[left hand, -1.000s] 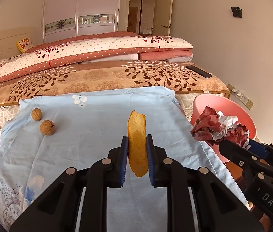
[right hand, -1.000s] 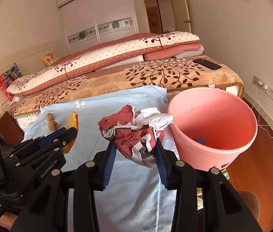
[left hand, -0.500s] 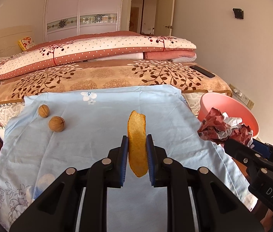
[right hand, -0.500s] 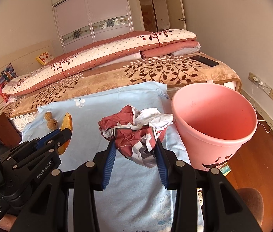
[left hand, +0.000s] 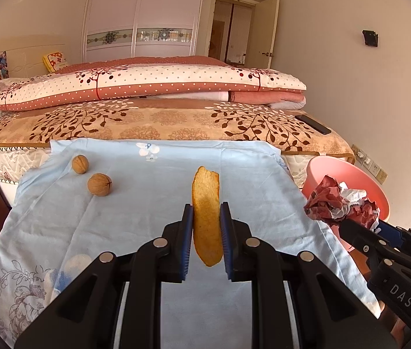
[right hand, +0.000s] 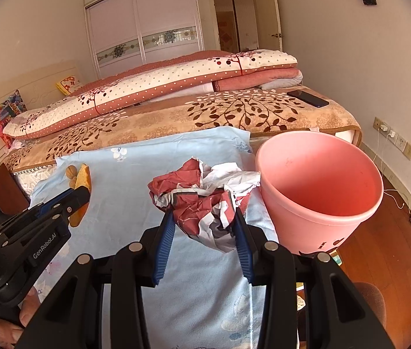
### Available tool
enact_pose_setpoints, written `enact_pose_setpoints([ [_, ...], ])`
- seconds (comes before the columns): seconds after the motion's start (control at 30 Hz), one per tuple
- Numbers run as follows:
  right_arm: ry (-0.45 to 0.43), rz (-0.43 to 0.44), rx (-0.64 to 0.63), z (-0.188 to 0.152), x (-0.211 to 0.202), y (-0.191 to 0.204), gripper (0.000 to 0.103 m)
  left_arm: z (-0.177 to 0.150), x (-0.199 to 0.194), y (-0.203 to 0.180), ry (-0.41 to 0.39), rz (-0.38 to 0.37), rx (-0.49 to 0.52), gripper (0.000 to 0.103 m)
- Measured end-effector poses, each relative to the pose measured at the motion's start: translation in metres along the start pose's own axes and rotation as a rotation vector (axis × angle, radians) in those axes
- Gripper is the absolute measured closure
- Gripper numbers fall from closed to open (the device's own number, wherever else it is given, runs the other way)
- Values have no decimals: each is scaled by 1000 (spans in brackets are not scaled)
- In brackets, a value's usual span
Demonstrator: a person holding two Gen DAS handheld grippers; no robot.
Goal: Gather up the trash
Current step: 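Carry the orange peel and red paper over the pink bucket with both tools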
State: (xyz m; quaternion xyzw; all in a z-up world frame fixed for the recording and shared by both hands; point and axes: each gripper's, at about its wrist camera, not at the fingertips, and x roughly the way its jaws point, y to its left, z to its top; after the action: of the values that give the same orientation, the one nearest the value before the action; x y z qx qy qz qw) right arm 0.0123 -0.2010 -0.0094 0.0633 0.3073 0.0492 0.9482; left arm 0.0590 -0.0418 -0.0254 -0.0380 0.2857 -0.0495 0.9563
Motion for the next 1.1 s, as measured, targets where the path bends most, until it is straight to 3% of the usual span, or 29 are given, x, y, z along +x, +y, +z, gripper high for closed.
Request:
enact_pose_setpoints([
  [0.5,-90,-44,3,12,-12,-29,64,21,16,-34,7,-45,31,85],
  [0.8,-134,-135,68,30,-17,-77,63,43,21,-80,-38,-165,105,85],
  [1.1,-139,-215,134,40,-10,-127,63,55,37,-135,-22,-336,145,85],
])
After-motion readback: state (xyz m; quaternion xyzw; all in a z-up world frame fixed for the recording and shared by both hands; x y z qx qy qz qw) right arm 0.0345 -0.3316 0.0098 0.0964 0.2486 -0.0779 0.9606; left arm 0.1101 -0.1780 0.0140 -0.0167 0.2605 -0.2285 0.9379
